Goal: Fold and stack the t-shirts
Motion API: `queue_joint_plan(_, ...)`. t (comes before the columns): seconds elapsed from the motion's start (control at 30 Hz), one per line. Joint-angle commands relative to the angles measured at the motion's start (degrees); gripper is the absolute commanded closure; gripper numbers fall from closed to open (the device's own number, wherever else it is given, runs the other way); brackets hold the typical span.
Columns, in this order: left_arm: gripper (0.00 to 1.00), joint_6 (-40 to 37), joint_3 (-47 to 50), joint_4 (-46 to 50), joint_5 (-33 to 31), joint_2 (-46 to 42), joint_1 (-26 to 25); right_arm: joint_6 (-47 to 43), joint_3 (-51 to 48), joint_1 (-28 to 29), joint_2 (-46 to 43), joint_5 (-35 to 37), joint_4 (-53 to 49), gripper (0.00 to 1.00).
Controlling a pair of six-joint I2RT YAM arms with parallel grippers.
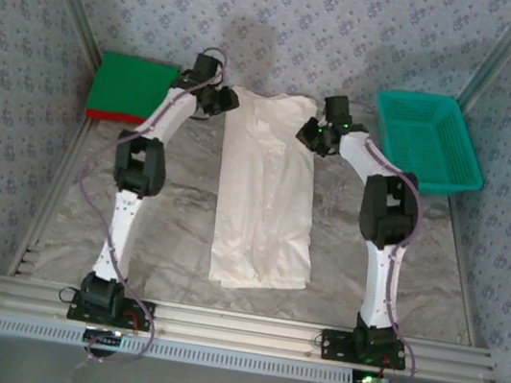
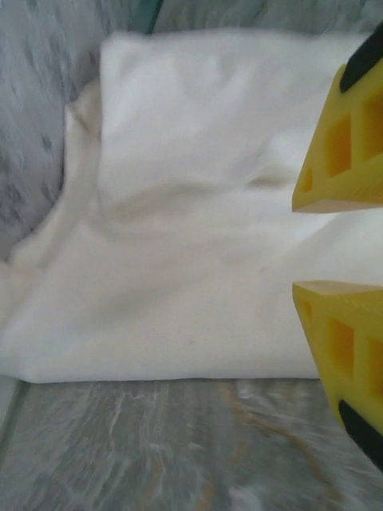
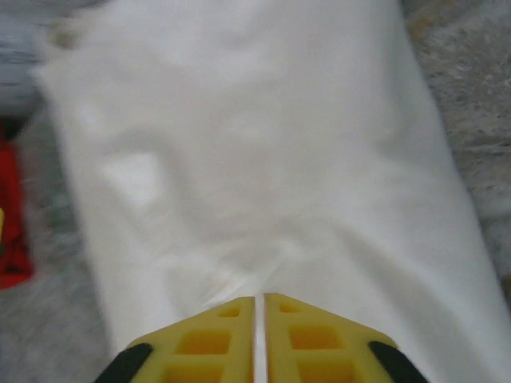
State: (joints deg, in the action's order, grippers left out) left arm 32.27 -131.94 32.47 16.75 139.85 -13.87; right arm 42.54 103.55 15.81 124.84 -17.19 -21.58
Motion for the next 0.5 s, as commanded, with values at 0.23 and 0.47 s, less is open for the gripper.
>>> queue_joint_plan(0.23,0.5,4.4,72.0,-20.3,0.1,-61.2,-5.7,-9.4,-50.0,5.1,-45.4,-4.1,7.6,0.72)
queue_joint_plan(0.47,0.31,12.8,96.6,-12.3,2.5,-80.2,-18.0,-3.2,-71.8,4.1,-67.5,-8.0,-1.9,0.61)
